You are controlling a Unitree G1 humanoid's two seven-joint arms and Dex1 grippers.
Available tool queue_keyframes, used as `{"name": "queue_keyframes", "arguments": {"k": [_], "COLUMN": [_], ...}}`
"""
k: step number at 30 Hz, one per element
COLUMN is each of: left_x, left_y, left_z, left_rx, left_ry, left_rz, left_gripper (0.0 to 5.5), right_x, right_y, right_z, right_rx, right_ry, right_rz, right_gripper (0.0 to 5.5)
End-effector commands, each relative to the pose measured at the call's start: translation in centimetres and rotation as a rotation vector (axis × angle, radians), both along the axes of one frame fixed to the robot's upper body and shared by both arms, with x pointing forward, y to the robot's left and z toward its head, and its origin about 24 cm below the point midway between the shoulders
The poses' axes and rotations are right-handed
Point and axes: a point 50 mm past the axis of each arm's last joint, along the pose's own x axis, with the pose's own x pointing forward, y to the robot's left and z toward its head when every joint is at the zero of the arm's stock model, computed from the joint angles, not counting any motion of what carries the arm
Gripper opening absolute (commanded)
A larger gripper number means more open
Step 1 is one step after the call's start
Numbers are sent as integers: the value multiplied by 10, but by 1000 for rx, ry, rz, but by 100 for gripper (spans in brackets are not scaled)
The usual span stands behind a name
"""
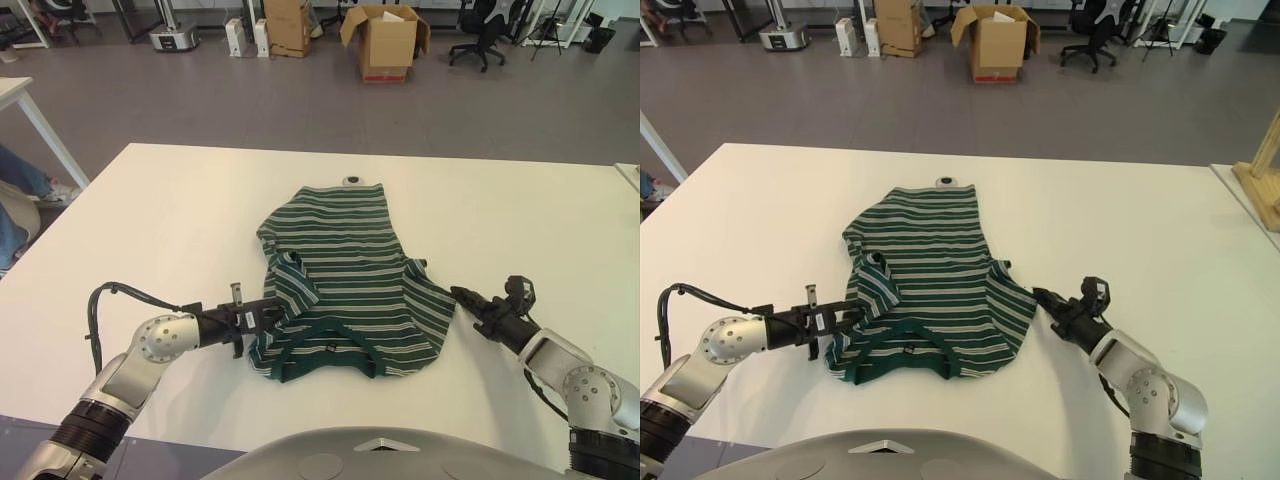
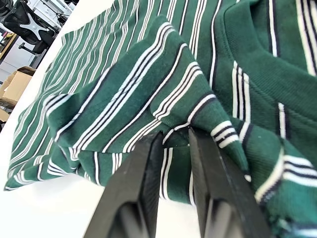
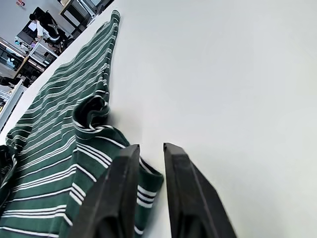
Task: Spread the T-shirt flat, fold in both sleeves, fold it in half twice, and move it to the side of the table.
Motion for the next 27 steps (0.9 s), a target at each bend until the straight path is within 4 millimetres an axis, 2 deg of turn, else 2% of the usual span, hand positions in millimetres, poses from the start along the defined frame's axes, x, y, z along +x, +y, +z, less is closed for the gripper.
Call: {"name": "queue_keyframes", "arguments": {"k": [1,2,5,12,17,20,27], "left_x": [-1,-2,-3,-3,-3,-4,-7], "left_y": [5,5,4,2,1,0,-1], "left_z": [-7,-7,-9,-9,-10,-11,-12], "left_rx": [34,31,27,21,16,15,10], "left_ry": [35,36,39,35,37,36,40], "left_rz": [9,11,13,14,15,15,15], "left_gripper": [99,99,99,99,99,99,99], "right_x": [-14,-15,-16,-19,-29,-28,-25], "right_y": [4,4,4,7,16,13,8], "right_z": [-14,-14,-14,-17,-24,-31,-33], "right_rx": [10,11,6,0,-12,-29,-47], "right_ry": [103,106,111,110,140,165,162], "right_rz": [42,49,66,89,158,122,83], "right_gripper": [22,5,5,145,145,92,0]}}
